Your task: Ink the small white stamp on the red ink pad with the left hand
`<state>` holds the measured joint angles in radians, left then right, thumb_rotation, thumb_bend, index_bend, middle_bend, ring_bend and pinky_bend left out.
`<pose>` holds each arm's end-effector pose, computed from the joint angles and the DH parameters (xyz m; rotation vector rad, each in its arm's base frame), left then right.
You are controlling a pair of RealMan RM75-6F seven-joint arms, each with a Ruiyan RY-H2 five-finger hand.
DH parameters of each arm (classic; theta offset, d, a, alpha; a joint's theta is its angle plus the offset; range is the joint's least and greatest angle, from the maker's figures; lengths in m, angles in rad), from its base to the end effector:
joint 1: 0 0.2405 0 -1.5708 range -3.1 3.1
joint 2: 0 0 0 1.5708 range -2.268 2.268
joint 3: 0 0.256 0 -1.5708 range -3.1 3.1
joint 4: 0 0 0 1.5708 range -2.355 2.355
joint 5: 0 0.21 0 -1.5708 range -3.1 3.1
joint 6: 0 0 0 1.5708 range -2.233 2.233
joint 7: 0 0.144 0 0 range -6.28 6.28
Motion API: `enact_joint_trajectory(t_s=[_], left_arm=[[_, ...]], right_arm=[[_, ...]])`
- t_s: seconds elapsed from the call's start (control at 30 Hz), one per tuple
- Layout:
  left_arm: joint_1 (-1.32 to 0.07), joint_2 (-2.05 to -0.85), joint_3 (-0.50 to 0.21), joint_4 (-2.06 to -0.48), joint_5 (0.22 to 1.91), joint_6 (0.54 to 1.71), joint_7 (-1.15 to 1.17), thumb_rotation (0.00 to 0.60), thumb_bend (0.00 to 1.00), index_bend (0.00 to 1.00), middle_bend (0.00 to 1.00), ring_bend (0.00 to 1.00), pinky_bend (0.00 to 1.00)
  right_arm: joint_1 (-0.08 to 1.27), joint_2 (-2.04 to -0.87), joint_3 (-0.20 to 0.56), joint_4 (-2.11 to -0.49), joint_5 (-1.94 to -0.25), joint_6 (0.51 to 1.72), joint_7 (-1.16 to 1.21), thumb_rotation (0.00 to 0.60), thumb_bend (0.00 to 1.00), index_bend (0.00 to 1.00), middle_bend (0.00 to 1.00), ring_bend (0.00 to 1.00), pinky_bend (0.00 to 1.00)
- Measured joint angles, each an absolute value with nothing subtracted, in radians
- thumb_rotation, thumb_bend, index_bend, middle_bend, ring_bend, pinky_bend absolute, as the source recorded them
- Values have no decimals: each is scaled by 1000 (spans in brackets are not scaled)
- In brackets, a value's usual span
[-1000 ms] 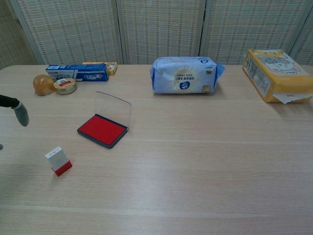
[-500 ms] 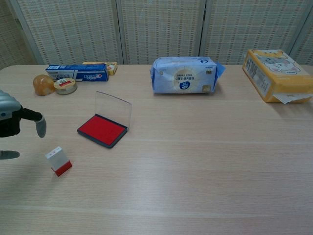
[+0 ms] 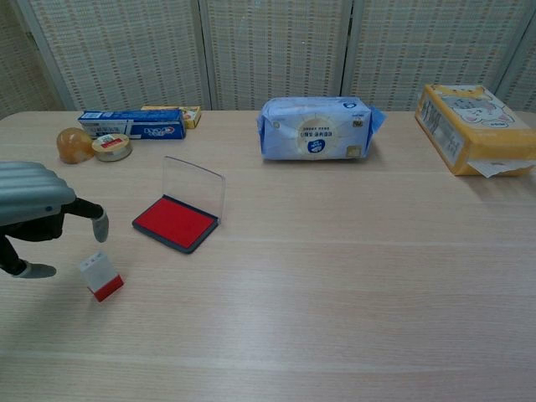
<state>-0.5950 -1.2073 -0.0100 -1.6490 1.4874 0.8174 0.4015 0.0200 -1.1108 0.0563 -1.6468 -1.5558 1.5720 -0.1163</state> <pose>-0.2163 0.2765 0.0389 -2.2379 -0.6087 -0.5603 -0.3031 -0.1616 0.1680 1.3708 -0.7840 0.8755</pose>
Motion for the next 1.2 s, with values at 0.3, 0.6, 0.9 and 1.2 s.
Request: enact_joint_trajectory(t_s=[0.3,0.6,0.9,1.2], left_arm=[[-639,-1238,-19,-1681,1356,771,538,600,308,349,1000,791,679],[-667,-1253,-11,-1697,1290,768,569,600,307,363,1000,791,679],[-677,-1262,5,-1688,1277,780,547,600,307,381,1000,791,679],[-682,-1271,24,-1668,1275,787,528,600,308,403,1000,791,679]], right_arm=[[10,-1103,55,-1642,-1570,1595,-91,600,182,0,0,0,0],[2,-1096,56,-1639,-1573,1609,-71,600,181,0,0,0,0],[-13,-1087,61,-1636,-1574,1639,-41,600,181,0,0,0,0],[-32,-1080,65,-1627,-1582,1679,-4,600,181,0,0,0,0]])
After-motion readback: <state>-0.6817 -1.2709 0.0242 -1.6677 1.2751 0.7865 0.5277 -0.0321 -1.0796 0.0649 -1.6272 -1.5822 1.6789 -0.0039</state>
